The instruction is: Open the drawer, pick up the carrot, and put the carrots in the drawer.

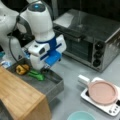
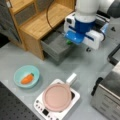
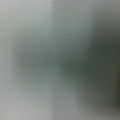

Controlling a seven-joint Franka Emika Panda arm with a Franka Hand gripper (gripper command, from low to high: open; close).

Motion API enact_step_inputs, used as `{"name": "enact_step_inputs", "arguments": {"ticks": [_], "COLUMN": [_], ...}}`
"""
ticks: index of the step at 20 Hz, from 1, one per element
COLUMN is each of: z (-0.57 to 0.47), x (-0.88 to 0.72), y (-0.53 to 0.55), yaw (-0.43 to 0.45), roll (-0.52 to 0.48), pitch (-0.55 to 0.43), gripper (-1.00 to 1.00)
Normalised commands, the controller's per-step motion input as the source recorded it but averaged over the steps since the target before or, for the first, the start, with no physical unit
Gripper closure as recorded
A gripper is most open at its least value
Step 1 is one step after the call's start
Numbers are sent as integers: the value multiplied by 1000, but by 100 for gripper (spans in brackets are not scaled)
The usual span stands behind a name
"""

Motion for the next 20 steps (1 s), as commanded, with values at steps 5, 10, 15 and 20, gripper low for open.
{"name": "enact_step_inputs", "arguments": {"ticks": [5, 10, 15, 20], "z": [161, 394, 362, 260], "x": [280, 300, 293, 345], "y": [-6, -148, -96, -45], "yaw": [-80, -22, 16, 30], "roll": [42, -31, -18, -3], "pitch": [57, 111, 165, 193], "gripper": [-100, -100, -100, -100]}}
